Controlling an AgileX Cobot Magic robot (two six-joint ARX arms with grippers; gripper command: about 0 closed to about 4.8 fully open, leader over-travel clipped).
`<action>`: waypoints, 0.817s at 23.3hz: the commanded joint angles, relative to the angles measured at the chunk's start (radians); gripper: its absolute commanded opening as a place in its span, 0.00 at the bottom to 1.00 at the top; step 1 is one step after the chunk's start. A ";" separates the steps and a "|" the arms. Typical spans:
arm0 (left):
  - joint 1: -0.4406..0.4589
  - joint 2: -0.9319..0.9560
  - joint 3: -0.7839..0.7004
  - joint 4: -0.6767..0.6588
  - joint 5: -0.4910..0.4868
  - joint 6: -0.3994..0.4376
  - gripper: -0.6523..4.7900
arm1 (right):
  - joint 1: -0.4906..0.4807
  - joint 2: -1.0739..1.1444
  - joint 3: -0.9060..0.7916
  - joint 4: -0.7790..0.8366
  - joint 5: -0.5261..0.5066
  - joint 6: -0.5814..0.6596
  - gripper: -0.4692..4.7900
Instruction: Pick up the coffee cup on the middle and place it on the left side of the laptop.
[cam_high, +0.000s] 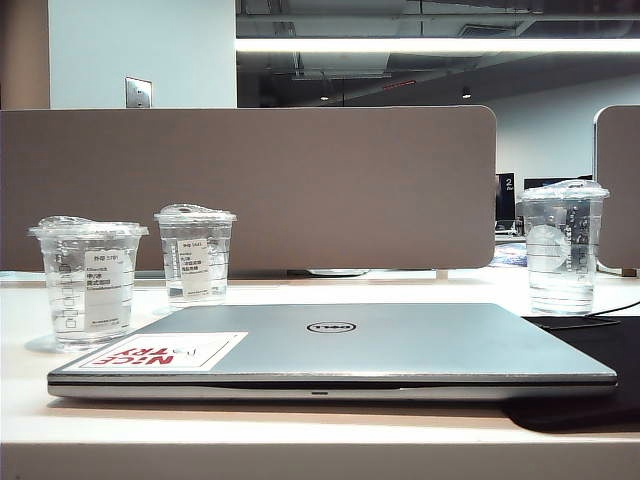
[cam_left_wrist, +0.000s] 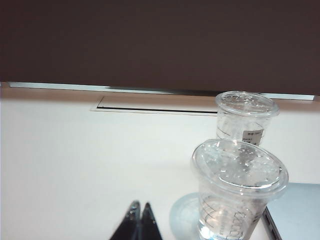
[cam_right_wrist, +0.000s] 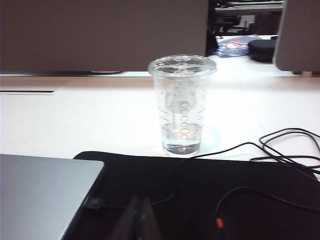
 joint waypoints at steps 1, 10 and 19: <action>0.001 0.000 0.003 0.012 0.003 -0.002 0.11 | 0.171 -0.001 -0.004 0.001 0.121 0.001 0.08; 0.001 0.000 0.003 0.011 0.011 -0.002 0.11 | 0.276 -0.002 -0.004 0.004 0.091 -0.019 0.08; 0.001 0.000 0.003 0.011 0.011 -0.002 0.11 | -0.103 -0.002 -0.004 0.053 0.000 0.032 0.08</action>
